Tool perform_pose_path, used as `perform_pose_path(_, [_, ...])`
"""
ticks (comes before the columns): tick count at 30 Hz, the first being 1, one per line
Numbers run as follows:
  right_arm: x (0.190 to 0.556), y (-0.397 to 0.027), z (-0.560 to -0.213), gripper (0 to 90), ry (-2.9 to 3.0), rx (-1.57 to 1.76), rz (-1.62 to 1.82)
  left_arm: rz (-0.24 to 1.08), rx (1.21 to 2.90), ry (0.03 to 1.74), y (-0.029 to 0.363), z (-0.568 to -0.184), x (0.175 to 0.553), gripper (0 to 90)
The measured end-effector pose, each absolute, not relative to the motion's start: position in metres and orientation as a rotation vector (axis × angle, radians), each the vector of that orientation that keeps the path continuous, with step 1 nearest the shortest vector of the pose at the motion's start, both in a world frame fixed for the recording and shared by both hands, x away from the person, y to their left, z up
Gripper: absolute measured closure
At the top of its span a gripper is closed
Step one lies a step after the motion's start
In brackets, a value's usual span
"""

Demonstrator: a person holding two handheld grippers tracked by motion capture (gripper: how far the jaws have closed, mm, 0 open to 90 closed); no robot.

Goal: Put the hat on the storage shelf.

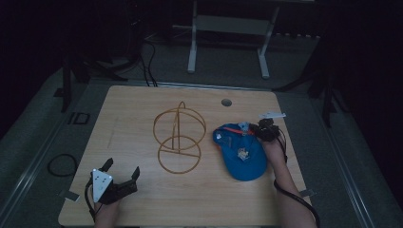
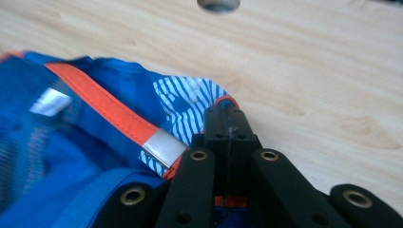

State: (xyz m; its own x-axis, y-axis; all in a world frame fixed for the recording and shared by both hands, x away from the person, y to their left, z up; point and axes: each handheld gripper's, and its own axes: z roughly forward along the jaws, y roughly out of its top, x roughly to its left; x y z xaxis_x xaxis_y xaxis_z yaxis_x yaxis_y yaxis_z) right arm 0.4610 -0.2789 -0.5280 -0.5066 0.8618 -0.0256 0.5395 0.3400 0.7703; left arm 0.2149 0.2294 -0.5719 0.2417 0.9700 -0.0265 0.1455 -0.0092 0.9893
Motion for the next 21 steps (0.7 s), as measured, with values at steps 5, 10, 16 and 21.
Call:
perform_pose_path(5, [0.453,-0.279,-0.510,90.0,2.155,1.169,1.035,0.955,1.422,1.130,0.228,-0.572,0.215,1.7])
perform_pose_path(10, [0.445,-0.277,-0.491,90.0,2.133,1.115,1.075,0.954,1.427,1.136,0.228,-0.572,0.215,1.7])
perform_pose_path(16, [0.435,-0.276,-0.468,90.0,2.101,1.061,1.131,0.943,1.425,1.134,0.227,-0.573,0.215,1.7])
perform_pose_path(21, [0.423,-0.272,-0.445,90.0,2.078,0.992,1.161,0.921,1.447,1.121,0.224,-0.572,0.214,1.7])
